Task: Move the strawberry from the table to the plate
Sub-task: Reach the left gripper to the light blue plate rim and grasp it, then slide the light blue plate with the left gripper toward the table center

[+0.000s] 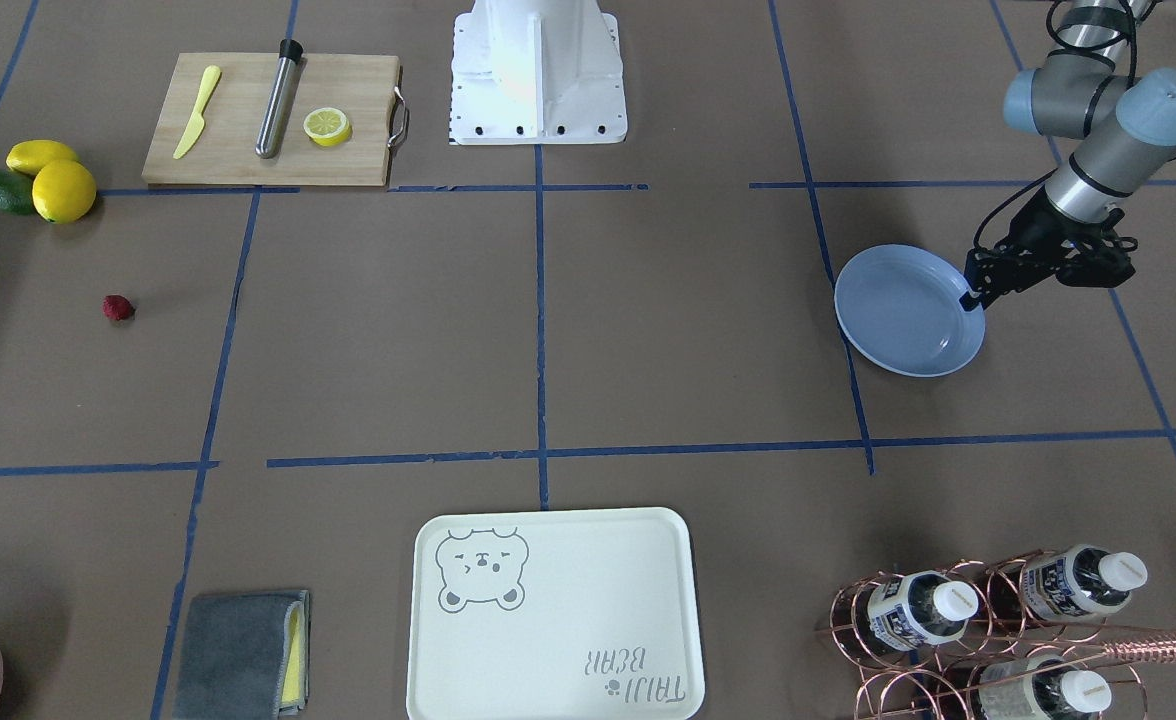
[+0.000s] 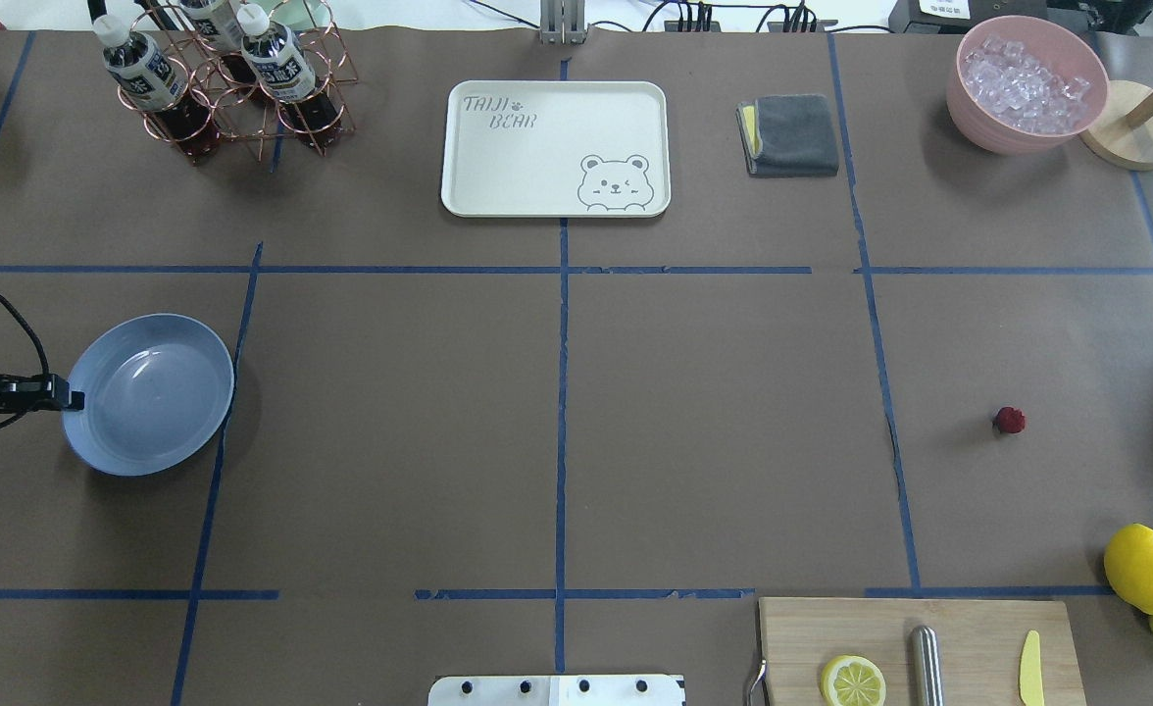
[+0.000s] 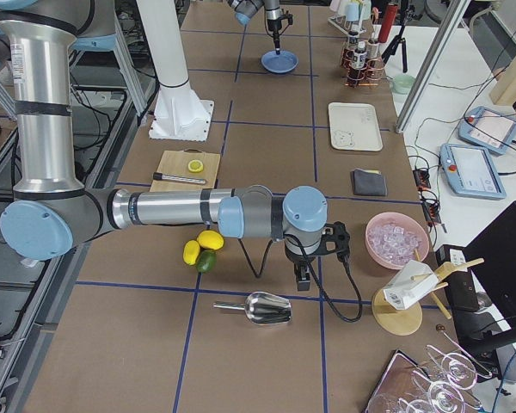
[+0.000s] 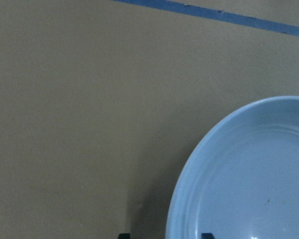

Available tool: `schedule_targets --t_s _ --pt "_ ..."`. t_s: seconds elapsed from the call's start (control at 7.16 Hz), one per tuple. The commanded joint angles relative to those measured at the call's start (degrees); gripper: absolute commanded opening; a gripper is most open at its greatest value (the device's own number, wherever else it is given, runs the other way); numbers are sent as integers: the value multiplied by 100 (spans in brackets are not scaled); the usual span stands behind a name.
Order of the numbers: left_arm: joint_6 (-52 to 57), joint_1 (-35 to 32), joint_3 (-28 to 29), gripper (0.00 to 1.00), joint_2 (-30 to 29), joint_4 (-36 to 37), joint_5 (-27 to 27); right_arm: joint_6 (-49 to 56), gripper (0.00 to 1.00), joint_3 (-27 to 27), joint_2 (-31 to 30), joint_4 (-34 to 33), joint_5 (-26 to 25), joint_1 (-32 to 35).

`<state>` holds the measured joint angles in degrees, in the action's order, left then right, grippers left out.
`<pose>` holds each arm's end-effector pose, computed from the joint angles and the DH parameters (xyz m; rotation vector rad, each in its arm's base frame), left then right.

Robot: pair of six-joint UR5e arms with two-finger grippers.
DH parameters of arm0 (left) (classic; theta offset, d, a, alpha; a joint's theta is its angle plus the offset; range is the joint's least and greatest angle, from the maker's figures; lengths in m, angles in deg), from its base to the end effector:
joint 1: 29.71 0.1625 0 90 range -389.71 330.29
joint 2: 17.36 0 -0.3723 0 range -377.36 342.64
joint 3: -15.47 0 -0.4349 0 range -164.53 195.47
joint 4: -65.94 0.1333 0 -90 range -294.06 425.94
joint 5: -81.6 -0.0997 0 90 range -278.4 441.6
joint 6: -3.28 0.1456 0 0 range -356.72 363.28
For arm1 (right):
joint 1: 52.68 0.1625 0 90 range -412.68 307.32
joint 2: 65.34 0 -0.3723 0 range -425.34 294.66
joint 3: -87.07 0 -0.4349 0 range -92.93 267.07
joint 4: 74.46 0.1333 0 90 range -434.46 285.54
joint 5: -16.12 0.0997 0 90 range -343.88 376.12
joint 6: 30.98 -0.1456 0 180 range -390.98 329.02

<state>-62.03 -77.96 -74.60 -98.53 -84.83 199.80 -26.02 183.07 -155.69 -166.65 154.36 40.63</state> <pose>0.3082 -0.4422 0.5970 0.1601 0.9856 -0.1532 0.0556 -0.5336 0.5828 0.1173 -0.8355 -0.0525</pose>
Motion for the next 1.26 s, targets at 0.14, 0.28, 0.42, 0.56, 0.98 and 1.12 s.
schedule_targets --t_s 0.14,0.28,0.42,0.56,0.98,1.12 --pt "-8 -27 -315 0 48 204 158 13 100 119 26 8 229 3" --pt "-8 -79 -883 0 13 955 698 31 100 208 0 9 194 -6" --pt "9 -402 -1481 0 -22 1823 956 -91 100 235 -26 9 194 -6" --pt "0 -553 -1896 0 -379 2667 1054 -457 100 244 -18 17 203 -23" --pt "-1933 195 -1672 0 -2653 3809 794 -1169 100 400 70 17 203 -417" --pt "-2629 845 -1375 0 -3259 3810 287 -1547 100 585 70 17 203 -541"
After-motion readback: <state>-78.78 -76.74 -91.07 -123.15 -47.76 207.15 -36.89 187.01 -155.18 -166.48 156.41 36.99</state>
